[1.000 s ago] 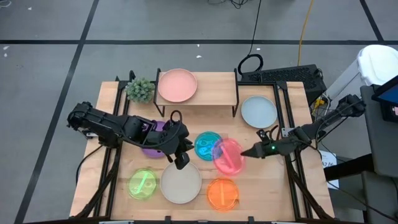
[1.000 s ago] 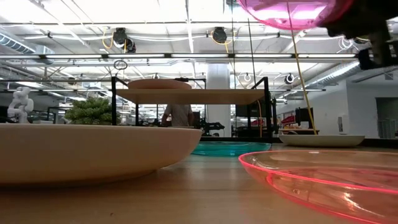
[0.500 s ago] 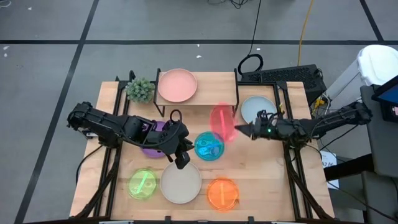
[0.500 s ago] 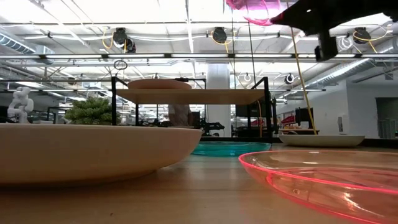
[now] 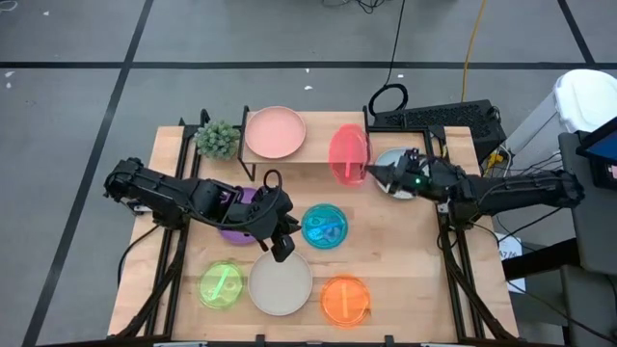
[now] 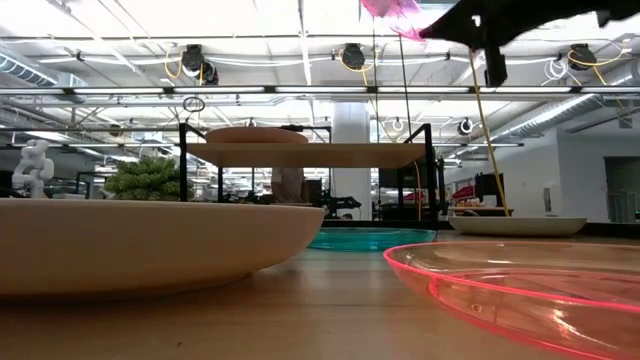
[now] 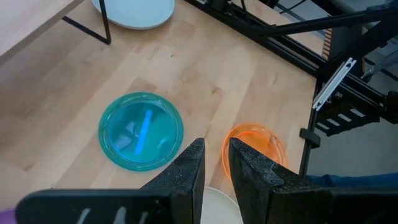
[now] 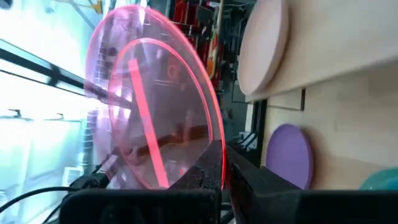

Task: Place and stack plates onto a shelf
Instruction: Put the small pink plate on the shelf

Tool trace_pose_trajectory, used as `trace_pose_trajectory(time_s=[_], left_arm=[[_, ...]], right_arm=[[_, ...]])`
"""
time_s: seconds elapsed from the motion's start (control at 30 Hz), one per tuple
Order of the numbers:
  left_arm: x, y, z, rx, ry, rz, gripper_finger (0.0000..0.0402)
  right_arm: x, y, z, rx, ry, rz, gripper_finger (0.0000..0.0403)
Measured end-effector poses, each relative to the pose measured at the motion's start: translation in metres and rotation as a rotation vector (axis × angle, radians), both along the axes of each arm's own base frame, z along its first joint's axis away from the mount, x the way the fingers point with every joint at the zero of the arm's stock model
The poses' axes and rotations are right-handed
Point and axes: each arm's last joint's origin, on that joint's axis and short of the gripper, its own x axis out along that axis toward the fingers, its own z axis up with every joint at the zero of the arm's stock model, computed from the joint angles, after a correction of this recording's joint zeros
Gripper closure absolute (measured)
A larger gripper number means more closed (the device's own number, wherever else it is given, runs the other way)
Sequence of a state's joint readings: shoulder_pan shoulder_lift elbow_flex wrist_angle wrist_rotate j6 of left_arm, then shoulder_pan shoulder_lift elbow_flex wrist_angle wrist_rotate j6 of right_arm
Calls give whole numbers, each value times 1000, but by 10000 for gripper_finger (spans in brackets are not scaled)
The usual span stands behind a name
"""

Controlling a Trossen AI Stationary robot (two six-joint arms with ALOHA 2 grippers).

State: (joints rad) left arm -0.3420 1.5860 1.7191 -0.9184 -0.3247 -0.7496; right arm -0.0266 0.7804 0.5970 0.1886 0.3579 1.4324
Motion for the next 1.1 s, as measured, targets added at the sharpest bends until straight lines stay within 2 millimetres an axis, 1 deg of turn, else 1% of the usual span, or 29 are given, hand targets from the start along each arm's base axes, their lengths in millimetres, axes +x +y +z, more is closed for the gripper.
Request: trace_pose_trajectory(time_s=[0.13,0.23,0.53,0.83,0.93,1.1], left_arm=[[0,0,0,7,-1,2,325],[0,1,0,15,-5,9,325],[0,1,0,3,-11,29,325],[0,1,1,13,-15,39,325],[1,2,1,17,-16,44,325],[1,5,1,14,-16,56,325]], right_arm=[[2,-15,19,-46,108,17,403],[4,-29,26,-60,155,27,403],[21,-71,49,-123,203,63,403],[37,-113,70,-212,452,190,403],[41,-128,72,-225,507,229,403],[45,-151,72,-226,535,250,403]])
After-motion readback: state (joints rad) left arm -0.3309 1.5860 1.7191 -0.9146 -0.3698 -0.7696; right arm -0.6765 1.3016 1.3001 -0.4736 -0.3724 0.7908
